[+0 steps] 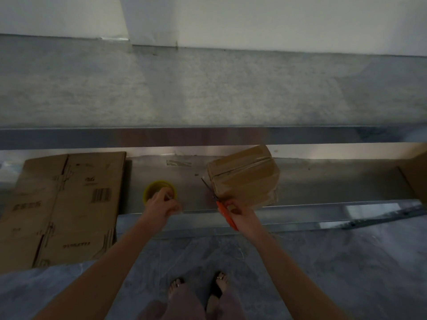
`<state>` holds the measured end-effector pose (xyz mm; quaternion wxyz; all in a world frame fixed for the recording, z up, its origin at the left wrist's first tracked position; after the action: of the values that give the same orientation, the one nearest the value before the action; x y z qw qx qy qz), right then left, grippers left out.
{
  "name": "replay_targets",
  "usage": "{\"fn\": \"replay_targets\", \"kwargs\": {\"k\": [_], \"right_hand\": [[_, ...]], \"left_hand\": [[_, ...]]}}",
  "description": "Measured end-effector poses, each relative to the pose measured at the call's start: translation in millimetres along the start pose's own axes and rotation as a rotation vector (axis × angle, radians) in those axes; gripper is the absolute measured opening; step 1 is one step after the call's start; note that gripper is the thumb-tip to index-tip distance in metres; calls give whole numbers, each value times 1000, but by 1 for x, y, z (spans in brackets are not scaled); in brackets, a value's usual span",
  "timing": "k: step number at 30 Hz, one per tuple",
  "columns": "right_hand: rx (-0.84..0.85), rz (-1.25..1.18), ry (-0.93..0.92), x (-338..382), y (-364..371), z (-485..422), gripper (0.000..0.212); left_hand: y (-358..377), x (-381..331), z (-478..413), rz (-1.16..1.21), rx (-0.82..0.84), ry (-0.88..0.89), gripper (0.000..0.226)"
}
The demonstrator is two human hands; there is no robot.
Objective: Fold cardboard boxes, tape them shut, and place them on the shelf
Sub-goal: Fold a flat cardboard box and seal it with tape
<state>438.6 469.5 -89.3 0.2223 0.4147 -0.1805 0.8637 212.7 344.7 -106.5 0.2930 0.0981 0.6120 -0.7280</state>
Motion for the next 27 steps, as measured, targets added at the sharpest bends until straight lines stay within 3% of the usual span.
{"fn": "replay_targets", "kwargs": {"k": [7, 11, 13, 18, 22, 27], "right_hand": [[25, 33, 24, -2, 0, -1, 45], [24, 0, 15, 2, 0, 1, 22], [30, 23, 2, 3, -1, 2, 22], [9, 114, -39, 11, 0, 6, 27], [-79, 307, -75, 13, -1, 10, 35], [-94, 521, -71, 20, 0, 24, 38]], "left_hand": [[1, -6, 3, -72, 82, -80, 26], [2, -8, 6, -184, 232, -164, 68], [-10, -19, 11, -195, 195, -157, 82], [-59, -76, 9, -133, 11, -34, 86], [-70, -125, -13, -156, 4, 68, 81], [-51, -162, -34, -179, 85, 58, 83]]}}
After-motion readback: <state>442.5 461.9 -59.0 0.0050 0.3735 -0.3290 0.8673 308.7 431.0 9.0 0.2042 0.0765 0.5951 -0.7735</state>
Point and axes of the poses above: each hand's wrist, its own z-axis away from the middle knuckle, its own y-axis out of the palm, x = y × z, the point moved 8 cm from there along -z, towards the middle knuckle, and after that the axes turned 12 degrees about x, right-handed, at the moved point
